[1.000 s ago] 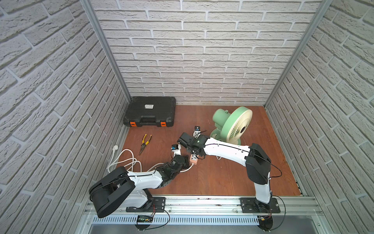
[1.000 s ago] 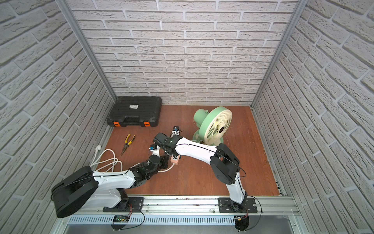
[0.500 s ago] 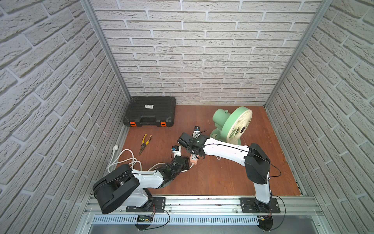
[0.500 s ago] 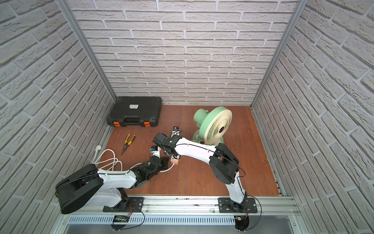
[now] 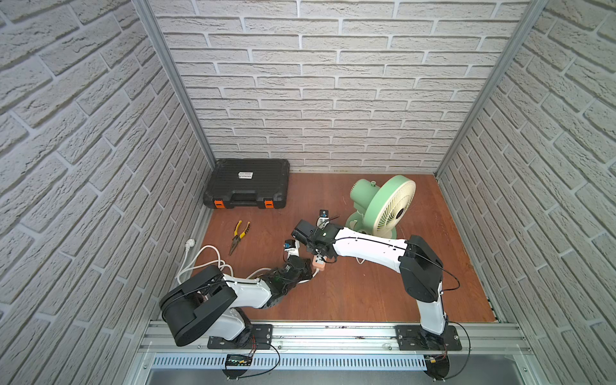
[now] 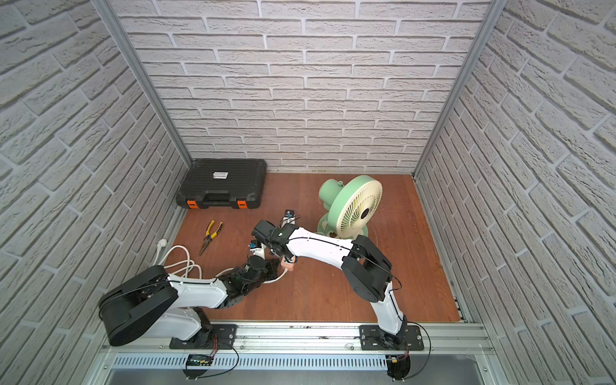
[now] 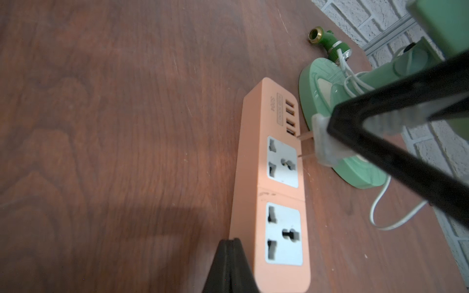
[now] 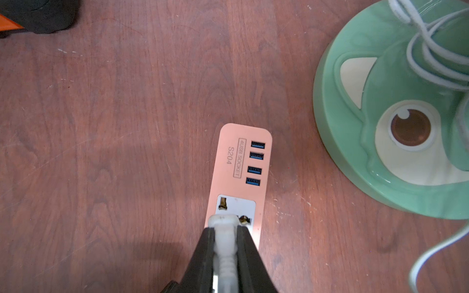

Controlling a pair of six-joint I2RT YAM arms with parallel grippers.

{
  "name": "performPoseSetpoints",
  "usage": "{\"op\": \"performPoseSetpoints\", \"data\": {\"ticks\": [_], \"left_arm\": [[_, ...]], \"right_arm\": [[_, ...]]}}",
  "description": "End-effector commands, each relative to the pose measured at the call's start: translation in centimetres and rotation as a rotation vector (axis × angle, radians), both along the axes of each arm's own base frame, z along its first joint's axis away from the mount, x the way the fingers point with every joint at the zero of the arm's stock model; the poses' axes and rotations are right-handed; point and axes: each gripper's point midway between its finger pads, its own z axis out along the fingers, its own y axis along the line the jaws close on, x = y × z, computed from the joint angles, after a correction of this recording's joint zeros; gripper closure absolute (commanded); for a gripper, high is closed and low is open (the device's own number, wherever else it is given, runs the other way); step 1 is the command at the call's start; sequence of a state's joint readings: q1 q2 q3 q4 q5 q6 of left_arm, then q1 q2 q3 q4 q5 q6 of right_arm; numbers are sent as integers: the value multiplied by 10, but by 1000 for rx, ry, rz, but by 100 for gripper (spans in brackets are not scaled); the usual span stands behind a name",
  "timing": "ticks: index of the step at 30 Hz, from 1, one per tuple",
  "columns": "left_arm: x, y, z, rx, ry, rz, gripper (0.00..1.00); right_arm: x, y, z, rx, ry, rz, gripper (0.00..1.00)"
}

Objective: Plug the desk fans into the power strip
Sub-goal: Insert the plug into the socket.

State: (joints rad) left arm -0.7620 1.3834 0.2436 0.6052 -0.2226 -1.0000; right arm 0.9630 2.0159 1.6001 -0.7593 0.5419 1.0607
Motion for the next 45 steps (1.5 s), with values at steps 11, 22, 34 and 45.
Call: {"op": "performPoseSetpoints", "data": {"ticks": [11, 22, 34, 45], "left_arm": [[8, -5, 16, -18, -37, -9, 100], [8, -6, 10, -19, -28, -12, 100], [9, -6, 6, -17, -14, -12, 100], [9, -8, 2, -21, -8, -22, 100]], "right_arm": [[2, -2, -3, -12, 4, -11, 97], [5, 1, -19, -37, 25, -28, 97], [4, 0, -19, -66, 49, -46, 97], [0, -9, -29, -69, 43, -86, 97]]}}
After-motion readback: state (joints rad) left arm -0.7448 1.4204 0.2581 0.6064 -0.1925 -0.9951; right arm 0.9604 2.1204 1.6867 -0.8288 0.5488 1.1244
